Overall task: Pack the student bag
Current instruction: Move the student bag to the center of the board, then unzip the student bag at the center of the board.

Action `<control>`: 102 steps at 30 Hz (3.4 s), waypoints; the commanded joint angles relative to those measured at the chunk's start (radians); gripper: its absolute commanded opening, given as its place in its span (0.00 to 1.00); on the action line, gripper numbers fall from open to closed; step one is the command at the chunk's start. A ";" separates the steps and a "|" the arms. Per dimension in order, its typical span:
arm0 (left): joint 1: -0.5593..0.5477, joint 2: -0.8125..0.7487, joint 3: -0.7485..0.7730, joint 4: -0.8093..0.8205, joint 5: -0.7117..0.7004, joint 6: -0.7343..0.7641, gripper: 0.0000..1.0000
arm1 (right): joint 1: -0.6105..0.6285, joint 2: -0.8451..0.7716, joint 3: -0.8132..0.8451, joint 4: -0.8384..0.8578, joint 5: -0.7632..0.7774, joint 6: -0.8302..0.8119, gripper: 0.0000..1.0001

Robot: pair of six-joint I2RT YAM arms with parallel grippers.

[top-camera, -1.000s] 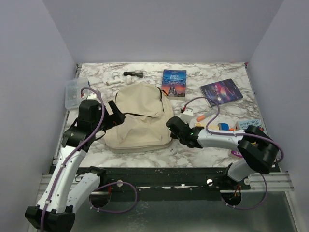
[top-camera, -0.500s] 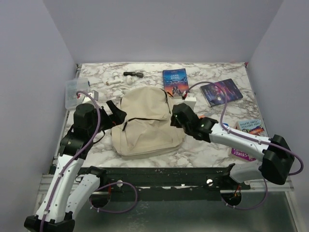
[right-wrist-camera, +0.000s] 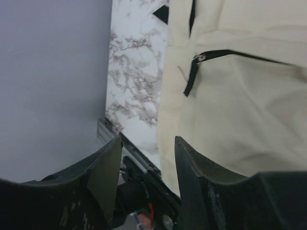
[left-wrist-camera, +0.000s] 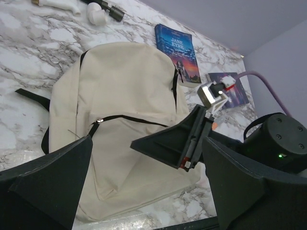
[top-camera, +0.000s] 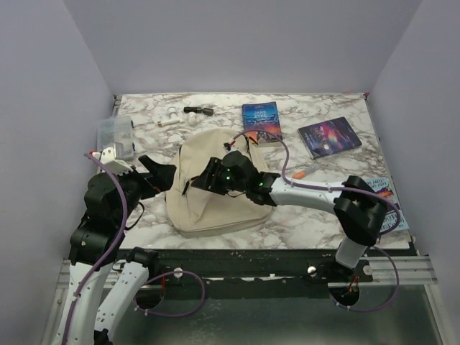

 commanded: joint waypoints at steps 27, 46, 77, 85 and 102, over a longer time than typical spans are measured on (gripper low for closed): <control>-0.005 -0.049 0.115 -0.272 -0.048 0.222 0.99 | 0.070 0.460 0.314 -0.115 0.154 0.420 0.43; 0.025 0.108 0.035 -0.252 -0.029 0.118 0.99 | 0.070 0.542 0.371 -0.054 0.251 0.376 0.24; 0.454 0.916 -0.192 0.212 0.429 -0.198 0.88 | 0.014 0.286 0.091 0.385 -0.071 0.418 0.01; 0.446 0.931 -0.281 0.337 0.436 -0.253 0.37 | -0.008 0.235 -0.051 0.560 -0.028 0.571 0.00; 0.446 0.852 -0.298 0.360 0.332 -0.220 0.00 | -0.237 -0.036 -0.371 0.591 0.010 0.508 0.01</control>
